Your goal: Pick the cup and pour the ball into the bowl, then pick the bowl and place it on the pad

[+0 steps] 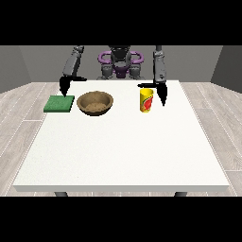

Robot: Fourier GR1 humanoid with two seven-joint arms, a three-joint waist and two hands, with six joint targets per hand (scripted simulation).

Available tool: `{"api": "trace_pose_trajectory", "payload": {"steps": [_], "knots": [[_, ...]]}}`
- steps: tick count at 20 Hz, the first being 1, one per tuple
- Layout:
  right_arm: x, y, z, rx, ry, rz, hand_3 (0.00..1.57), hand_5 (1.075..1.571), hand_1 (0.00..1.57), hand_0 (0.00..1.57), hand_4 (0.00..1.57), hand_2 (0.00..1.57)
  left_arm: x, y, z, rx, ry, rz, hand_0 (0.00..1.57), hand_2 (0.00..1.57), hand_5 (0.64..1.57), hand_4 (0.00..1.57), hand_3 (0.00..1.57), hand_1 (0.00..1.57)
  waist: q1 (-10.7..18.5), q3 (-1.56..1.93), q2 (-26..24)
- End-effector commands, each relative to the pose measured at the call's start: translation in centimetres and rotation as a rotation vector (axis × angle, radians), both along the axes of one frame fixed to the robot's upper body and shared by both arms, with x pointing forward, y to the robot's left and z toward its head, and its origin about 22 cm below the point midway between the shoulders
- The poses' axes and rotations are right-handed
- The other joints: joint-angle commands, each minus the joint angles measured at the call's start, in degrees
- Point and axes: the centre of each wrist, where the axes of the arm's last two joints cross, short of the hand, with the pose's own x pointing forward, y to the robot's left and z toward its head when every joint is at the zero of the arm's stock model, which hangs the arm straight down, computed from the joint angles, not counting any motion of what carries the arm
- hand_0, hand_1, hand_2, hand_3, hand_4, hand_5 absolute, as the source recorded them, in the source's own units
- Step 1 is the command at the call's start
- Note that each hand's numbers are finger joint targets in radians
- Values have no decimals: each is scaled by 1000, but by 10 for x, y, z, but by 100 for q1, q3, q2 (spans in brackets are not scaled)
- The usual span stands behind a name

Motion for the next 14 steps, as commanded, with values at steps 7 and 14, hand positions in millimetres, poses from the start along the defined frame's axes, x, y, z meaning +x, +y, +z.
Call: {"api": "trace_pose_trajectory", "payload": {"steps": [7,14], "knots": [[14,-29,2,8,-59,-13,0,1549,0,0,0,0,20,12,-6,11,-26,7,0,0,1392,0,0,0,-69,1,409],[10,-54,30,-35,-117,60,0,1538,0,0,0,0,32,28,-3,-30,-98,148,562,0,1532,552,0,562,-662,-6,791]]}}
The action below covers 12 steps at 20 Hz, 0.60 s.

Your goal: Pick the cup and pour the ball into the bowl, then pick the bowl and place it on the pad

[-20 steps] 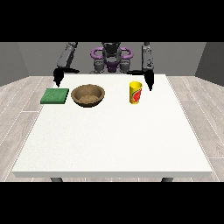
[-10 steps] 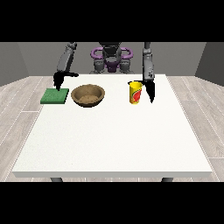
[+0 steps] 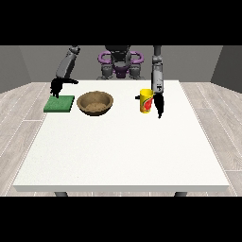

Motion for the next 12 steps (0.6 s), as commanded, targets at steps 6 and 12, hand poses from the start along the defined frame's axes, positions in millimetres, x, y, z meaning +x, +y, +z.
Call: {"api": "trace_pose_trajectory", "payload": {"steps": [6,12], "knots": [[-5,-25,13,-32,-55,25,0,1548,0,0,110,209,-8,9,-12,106,-5,224,1368,1571,1527,1193,1571,1368,-502,-14,351],[18,-13,21,-47,54,59,0,1554,0,0,217,277,-4,-5,9,290,35,326,1390,1571,1534,1228,1571,1390,-606,2,-232]]}}
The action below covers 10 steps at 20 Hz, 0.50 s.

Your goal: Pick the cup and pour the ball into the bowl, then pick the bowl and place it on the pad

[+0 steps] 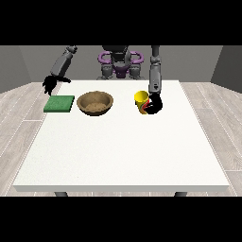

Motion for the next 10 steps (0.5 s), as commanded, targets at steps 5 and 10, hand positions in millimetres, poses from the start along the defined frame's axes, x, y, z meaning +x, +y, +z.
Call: {"api": "trace_pose_trajectory", "payload": {"steps": [5,10], "knots": [[23,15,-3,16,136,22,200,1552,0,0,266,344,11,-28,5,352,198,123,1398,1571,1535,1239,1571,1398,-38,-75,-1014],[17,27,-31,12,204,3,159,1549,0,0,313,184,12,-54,-4,607,272,145,1441,1571,1562,1210,1571,1441,131,-63,-1428]]}}
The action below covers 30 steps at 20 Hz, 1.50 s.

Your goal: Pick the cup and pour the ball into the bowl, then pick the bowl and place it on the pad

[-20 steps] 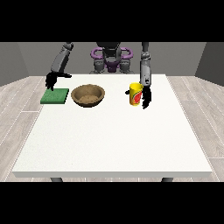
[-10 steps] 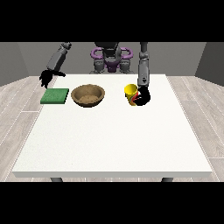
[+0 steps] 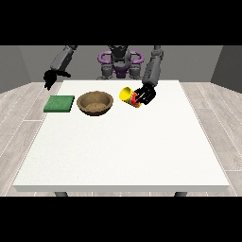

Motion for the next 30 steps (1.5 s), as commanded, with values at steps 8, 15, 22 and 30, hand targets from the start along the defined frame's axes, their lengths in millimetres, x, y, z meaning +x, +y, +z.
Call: {"api": "trace_pose_trajectory", "payload": {"steps": [8,15,22,30], "knots": [[-20,-29,-36,21,133,-153,148,1546,0,0,375,230,11,-103,11,438,153,-89,1413,1571,1570,1142,1571,1413,897,-15,-882],[-74,-47,-86,49,286,-224,220,1541,0,0,396,284,-3,-172,15,707,246,-172,1208,1571,1531,883,1521,1208,1332,-19,-1721],[-87,-57,-92,43,254,-262,390,1540,0,0,404,239,-7,-207,51,850,241,-220,225,1571,1529,872,1444,225,1514,-26,-1635],[-78,-69,-80,69,275,-269,346,1535,0,0,399,175,-36,-233,59,1013,172,-230,0,1571,1522,534,1571,0,1558,-29,-1738]]}}
